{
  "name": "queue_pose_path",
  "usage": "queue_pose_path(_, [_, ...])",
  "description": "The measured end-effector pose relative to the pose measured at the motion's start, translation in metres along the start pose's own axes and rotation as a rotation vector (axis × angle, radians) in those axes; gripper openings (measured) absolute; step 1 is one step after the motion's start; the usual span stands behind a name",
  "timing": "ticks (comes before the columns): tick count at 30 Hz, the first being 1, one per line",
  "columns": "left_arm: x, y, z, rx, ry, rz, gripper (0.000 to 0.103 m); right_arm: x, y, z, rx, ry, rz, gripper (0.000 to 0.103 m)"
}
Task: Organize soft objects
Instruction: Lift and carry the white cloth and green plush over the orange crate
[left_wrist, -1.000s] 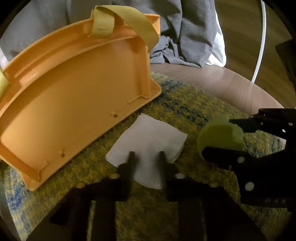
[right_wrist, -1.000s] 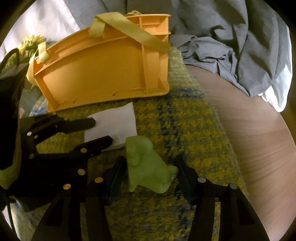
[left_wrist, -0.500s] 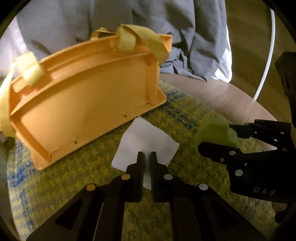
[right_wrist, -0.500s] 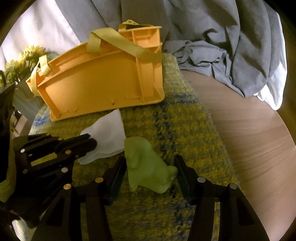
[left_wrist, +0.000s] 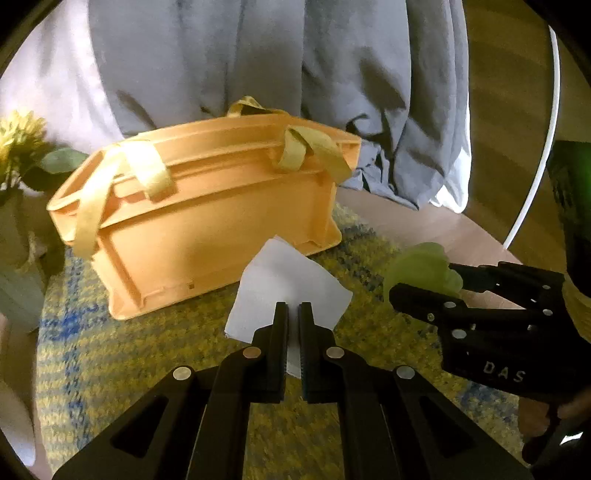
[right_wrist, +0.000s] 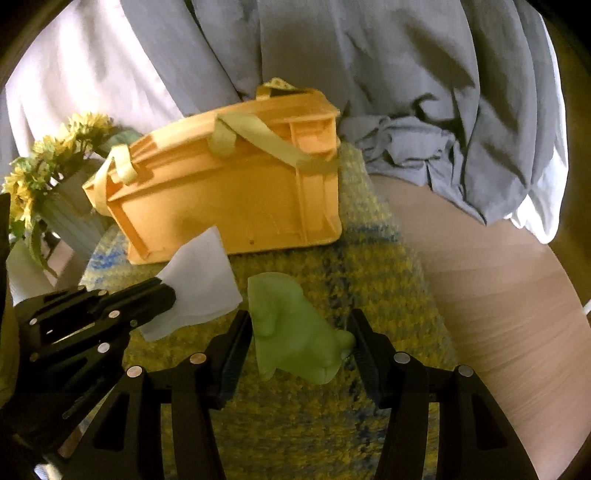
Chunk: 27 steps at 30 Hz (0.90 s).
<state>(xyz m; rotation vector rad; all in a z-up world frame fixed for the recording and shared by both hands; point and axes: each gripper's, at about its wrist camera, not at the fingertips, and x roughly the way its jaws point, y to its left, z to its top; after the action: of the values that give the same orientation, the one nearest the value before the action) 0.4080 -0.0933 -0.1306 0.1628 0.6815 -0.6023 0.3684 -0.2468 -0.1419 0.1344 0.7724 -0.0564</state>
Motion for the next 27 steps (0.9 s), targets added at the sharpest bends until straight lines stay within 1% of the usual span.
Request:
queue_pose_path(8, [-0.033, 0.003, -0.002, -0.040, -0.052, 0.046, 0.007, -0.021, 0.010, 0.005, -0.031, -0.054, 0.021, 0.054])
queue_pose_path(13, [-0.053, 0.008, 0.000, -0.076, -0.096, 0.084, 0.007, -0.033, 0.017, 0.011, -0.046, -0.096, 0.041, 0.052])
queue_pose_path(16, [-0.062, 0.009, 0.002, -0.092, -0.117, 0.105, 0.007, -0.039, 0.022, 0.013, -0.054, -0.130, 0.039, 0.051])
queue_pose_path(27, [-0.100, 0.009, 0.015, -0.093, -0.227, 0.160, 0.007, -0.062, 0.034, 0.026, -0.063, -0.217, 0.078, 0.050])
